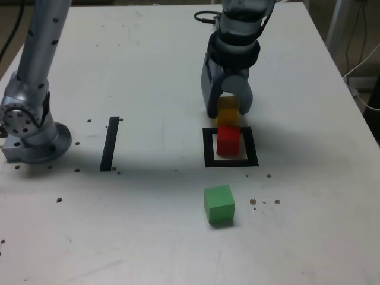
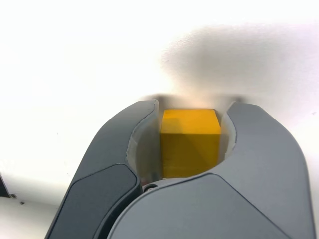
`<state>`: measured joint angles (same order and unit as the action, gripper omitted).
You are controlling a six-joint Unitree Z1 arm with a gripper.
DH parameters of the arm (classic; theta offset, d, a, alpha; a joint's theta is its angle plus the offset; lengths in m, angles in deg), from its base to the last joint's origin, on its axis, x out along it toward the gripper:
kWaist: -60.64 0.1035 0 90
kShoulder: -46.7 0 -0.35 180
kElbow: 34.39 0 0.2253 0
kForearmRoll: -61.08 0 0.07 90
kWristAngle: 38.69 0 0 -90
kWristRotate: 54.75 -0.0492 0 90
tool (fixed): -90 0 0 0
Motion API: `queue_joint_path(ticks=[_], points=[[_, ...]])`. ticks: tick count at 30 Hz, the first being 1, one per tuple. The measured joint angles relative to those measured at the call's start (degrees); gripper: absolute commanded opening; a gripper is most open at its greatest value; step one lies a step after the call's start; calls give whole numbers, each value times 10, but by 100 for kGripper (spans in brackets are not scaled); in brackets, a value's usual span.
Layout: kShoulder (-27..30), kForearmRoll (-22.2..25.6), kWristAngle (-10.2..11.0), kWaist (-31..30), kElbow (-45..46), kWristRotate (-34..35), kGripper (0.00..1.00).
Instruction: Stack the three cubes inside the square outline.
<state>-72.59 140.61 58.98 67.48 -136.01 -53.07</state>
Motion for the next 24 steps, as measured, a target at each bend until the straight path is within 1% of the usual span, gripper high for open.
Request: queue_joint_path(ticks=[3,8,11,15,19,24], points=[[13,18,1,-3,-11,0,7],[43,71,4,-18,-42,-9,7],[57,90,5,-29,-53,-19,7],[65,98,0,-48,-53,-29,7],[72,99,-7,-80,-46,-31,7],[77,101,-9,-107,-46,-26,7]])
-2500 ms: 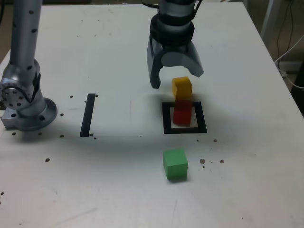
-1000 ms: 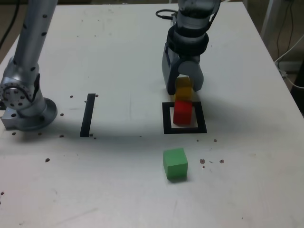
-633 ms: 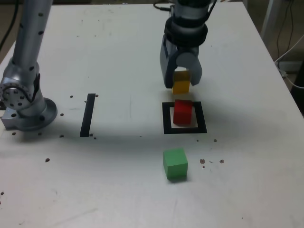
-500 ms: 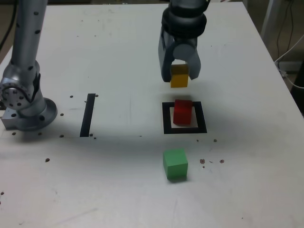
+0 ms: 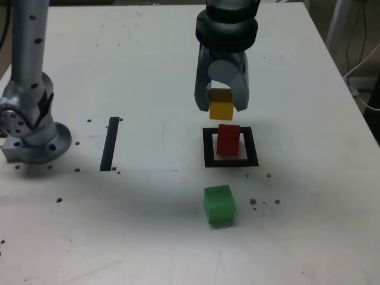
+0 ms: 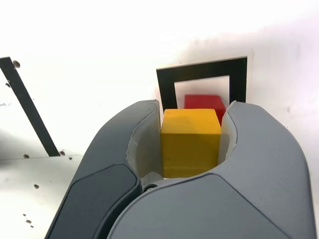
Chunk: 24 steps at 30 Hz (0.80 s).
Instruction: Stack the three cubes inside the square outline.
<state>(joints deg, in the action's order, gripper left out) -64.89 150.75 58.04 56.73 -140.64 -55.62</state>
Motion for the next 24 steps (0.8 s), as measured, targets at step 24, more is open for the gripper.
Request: queue_joint_path(ticks=[24], points=[[-37,-10,0,-20,-3,13,8]])
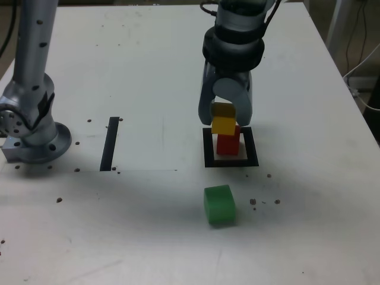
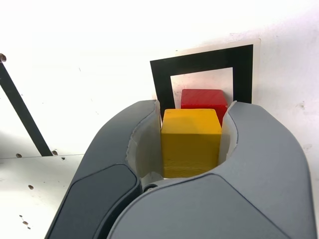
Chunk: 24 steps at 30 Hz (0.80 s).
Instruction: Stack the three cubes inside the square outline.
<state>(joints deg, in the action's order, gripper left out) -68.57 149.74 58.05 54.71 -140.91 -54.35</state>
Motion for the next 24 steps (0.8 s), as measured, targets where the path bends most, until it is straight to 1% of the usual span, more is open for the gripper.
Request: queue_joint_path(ticks=[9,16,19,22,24], points=[[-1,-10,-1,0,0,0,11],[-1,-14,-2,0,1,0,16],[-1,-14,-6,0,1,0,18],[-1,-14,-9,0,2,0,23],[-1,-14,-9,0,3,0,32]])
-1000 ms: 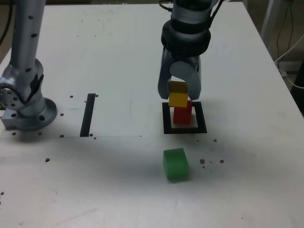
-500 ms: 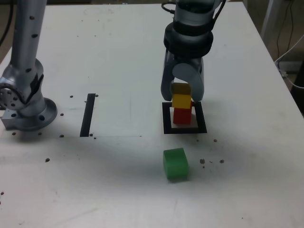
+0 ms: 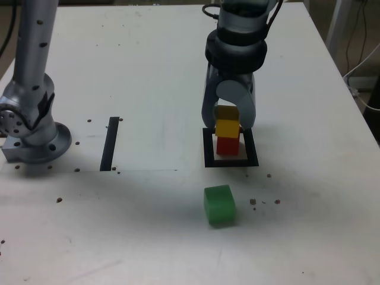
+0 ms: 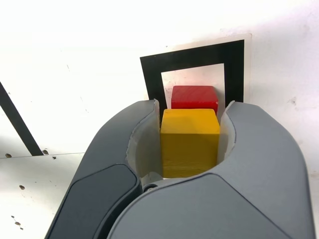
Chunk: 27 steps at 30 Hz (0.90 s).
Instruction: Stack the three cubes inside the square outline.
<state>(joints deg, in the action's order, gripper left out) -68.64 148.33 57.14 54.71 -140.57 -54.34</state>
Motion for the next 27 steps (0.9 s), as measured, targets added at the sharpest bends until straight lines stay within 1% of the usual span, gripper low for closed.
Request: queue_joint_path(ticks=[3,4,6,7,11,15,27], points=[[0,0,0,0,4,0,58],[0,0,0,0,6,0,69],[0,-2,3,0,9,0,82],[0,-4,5,0,10,0,86],[0,-6,9,0,14,2,94],[3,-2,12,0,14,12,99],[8,-2,13,0,12,12,99]])
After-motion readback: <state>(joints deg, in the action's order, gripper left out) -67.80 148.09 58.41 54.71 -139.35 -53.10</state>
